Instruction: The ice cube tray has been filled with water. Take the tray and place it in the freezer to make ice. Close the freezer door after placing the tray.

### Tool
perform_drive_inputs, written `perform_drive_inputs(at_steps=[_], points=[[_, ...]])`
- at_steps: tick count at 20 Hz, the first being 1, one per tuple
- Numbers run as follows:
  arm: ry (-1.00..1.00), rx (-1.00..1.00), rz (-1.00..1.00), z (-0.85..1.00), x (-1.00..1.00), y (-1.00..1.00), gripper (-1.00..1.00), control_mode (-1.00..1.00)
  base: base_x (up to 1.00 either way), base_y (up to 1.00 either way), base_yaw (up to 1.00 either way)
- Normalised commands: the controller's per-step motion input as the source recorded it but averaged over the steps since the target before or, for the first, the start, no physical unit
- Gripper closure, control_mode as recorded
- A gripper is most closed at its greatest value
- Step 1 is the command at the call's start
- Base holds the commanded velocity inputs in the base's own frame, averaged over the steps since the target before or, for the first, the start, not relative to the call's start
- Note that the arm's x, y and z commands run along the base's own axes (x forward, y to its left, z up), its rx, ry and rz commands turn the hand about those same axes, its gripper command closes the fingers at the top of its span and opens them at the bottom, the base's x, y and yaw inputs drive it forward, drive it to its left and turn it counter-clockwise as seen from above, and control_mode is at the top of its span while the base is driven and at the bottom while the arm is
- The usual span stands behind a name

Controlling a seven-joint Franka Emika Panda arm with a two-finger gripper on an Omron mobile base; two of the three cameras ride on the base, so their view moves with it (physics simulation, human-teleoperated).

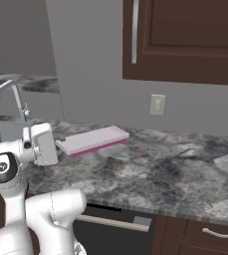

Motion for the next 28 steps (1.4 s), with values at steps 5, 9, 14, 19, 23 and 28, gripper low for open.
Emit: perform_drive_inputs(at_steps=[5, 9, 14, 19, 23, 28], points=[[-0.01, 0.0, 0.0, 0.0, 0.0, 0.0, 1.0, -1.0, 0.0, 0.0, 0.0], [0.0, 0.0, 0.0, 0.0, 0.0, 0.0, 1.0, 1.0, -0.17, 0.02, 0.0], [0.0, 0.0, 0.0, 0.0, 0.0, 0.0, 1.0, 1.0, -0.9, 0.0, 0.07], [0.0, 0.0, 0.0, 0.0, 0.0, 0.0, 1.0, 1.0, -0.8, 0.0, 0.11], [0.0, 0.0, 0.0, 0.0, 0.0, 0.0, 1.0, 1.0, -0.55, 0.0, 0.18], [0.0, 0.0, 0.0, 0.0, 0.0, 0.0, 1.0, 1.0, -0.5, 0.0, 0.18]])
